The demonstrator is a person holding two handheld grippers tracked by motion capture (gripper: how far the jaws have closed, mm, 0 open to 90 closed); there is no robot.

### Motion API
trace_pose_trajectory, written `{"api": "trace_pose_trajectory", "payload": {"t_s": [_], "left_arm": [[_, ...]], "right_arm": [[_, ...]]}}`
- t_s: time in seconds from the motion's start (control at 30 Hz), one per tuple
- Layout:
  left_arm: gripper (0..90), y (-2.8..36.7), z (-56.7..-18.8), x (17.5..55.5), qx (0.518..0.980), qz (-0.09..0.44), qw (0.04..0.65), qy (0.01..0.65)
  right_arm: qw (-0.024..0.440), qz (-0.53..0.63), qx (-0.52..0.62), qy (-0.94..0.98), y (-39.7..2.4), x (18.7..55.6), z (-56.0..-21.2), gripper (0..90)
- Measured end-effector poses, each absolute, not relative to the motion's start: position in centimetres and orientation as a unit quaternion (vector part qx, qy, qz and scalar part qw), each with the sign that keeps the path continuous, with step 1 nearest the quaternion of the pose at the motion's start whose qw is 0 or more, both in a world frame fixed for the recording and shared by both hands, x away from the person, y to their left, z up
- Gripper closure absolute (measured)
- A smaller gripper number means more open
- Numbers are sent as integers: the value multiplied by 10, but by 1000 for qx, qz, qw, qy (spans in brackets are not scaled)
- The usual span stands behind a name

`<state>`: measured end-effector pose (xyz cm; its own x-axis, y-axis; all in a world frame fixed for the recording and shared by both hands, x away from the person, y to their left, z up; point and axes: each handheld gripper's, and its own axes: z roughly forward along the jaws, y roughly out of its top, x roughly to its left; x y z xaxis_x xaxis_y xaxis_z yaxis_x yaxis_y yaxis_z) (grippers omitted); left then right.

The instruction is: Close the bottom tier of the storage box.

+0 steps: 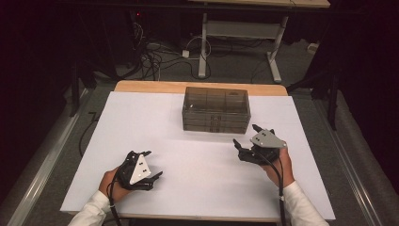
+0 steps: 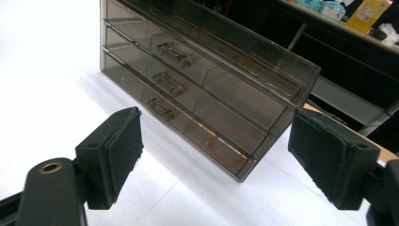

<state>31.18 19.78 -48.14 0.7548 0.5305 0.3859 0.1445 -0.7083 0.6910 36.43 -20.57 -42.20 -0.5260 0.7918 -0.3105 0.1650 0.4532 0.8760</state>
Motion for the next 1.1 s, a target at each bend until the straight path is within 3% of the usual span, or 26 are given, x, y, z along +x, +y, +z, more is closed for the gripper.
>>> {"api": "trace_pose_trajectory", "payload": {"t_s": [1.1], "left_arm": [[198,198,-482,312,878,292,328,192]], "right_arm": [[377,417,302,770,-217,346,-423,191]]}}
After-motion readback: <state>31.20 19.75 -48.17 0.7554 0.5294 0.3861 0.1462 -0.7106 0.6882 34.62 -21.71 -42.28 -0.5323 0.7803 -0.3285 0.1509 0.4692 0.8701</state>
